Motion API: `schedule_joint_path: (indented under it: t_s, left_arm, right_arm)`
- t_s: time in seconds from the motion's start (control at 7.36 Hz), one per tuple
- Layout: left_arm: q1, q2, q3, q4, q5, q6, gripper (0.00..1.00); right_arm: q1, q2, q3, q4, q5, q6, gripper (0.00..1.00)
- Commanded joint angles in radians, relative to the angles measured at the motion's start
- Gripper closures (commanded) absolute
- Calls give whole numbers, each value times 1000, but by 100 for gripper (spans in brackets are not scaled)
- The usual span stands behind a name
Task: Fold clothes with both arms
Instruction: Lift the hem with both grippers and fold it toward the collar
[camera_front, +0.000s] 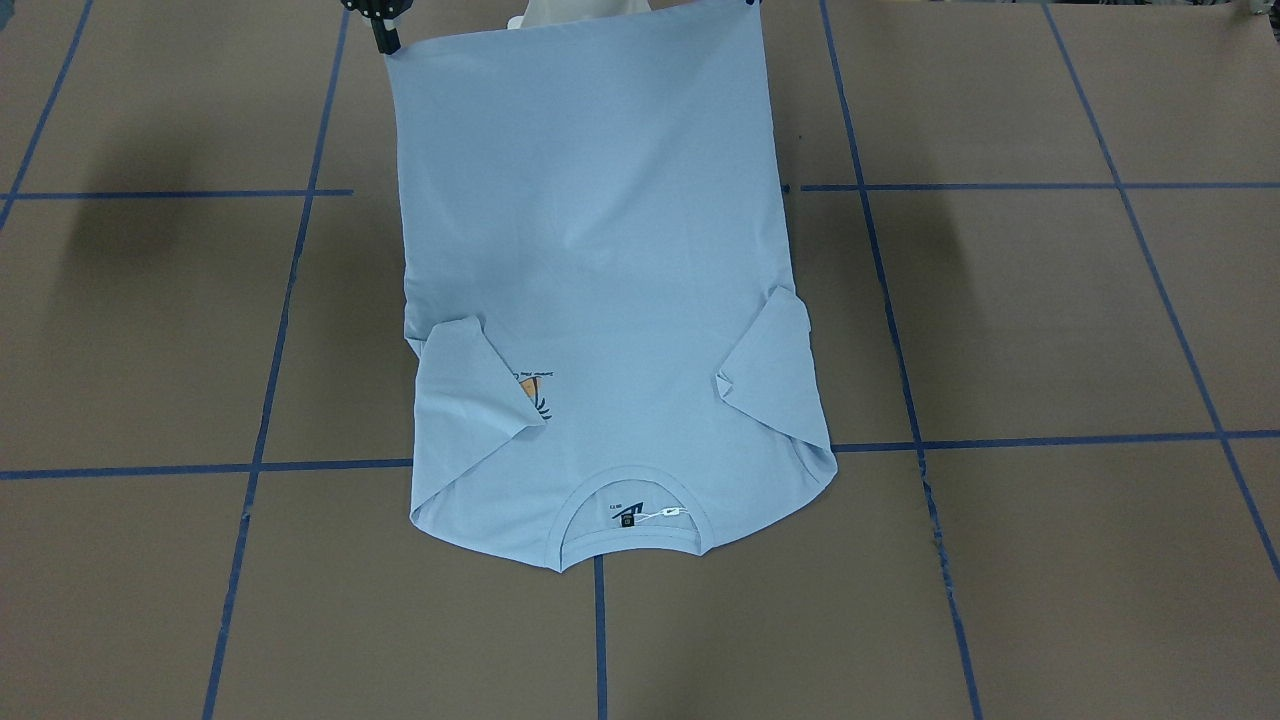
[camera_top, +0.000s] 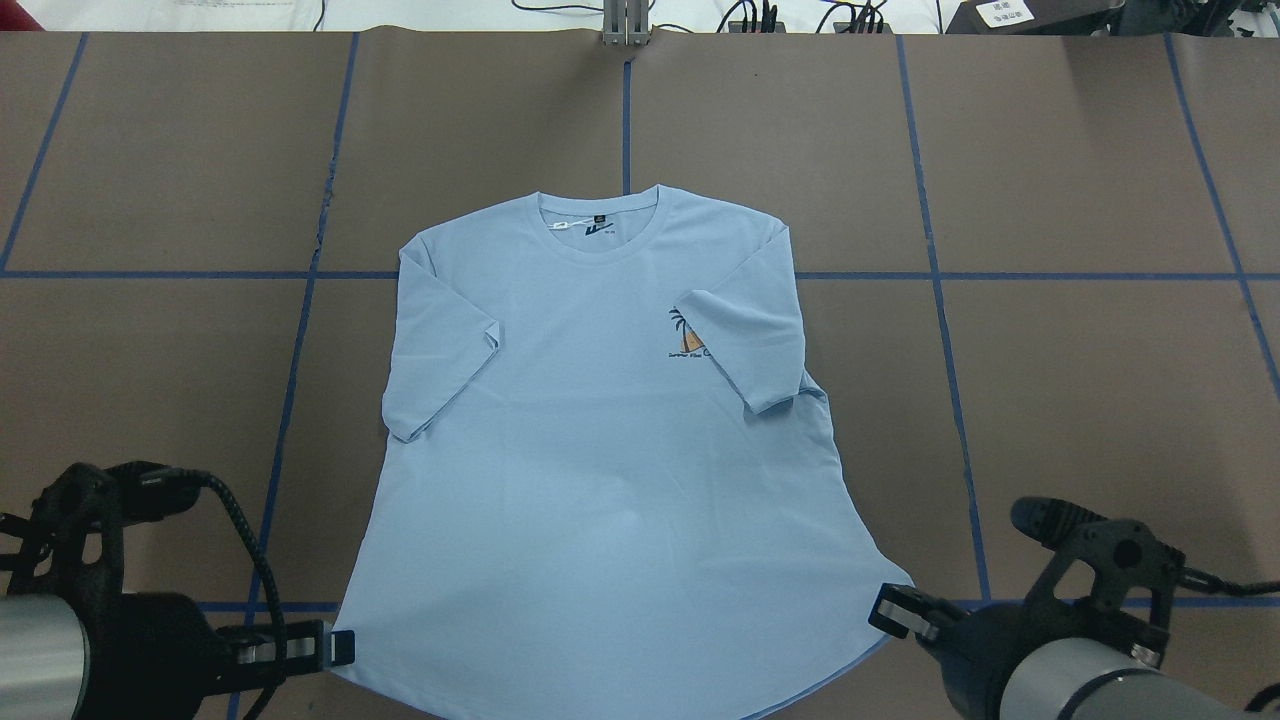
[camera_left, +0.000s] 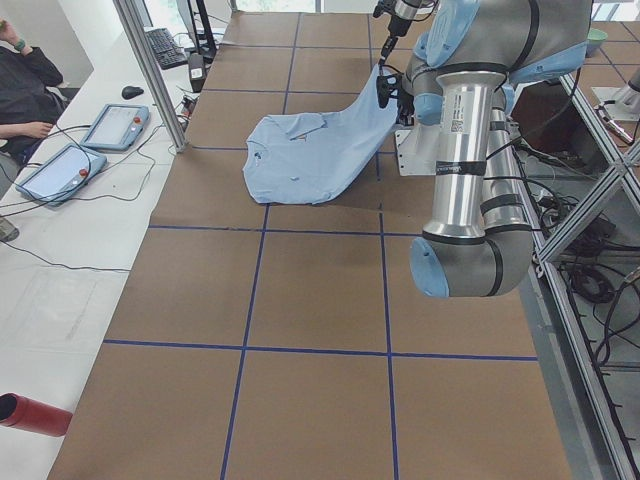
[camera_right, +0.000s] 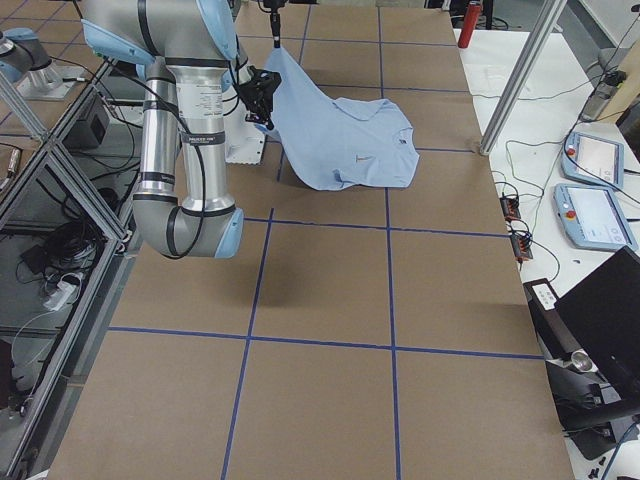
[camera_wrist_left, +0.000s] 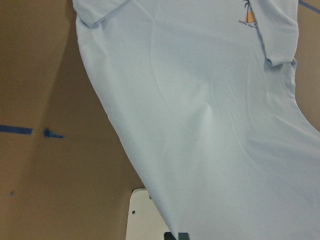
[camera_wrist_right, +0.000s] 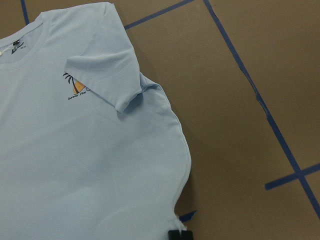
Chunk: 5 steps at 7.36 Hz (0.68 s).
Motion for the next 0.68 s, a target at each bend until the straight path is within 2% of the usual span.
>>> schedule_joint_path:
  t_s: [0.0, 0.14, 0.27, 0.41, 0.54]
  left_arm:
    - [-125, -43, 52, 28, -31, 115, 100]
    - [-217, -89, 125, 28, -53, 199, 100]
    - [-309, -162, 246, 28, -89, 256, 100]
    - [-383, -245, 378, 26, -96, 329, 100]
    - [-444, -287, 470, 20, -97, 397, 100]
  right_arm:
    - [178, 120, -121, 1, 94, -158, 100]
    - [256, 145, -176, 16, 122, -216, 100]
    - [340, 195, -251, 21, 154, -282, 100]
    - [420, 241, -361, 87, 200, -325, 100]
    - [485, 245, -470, 213, 242, -367, 100]
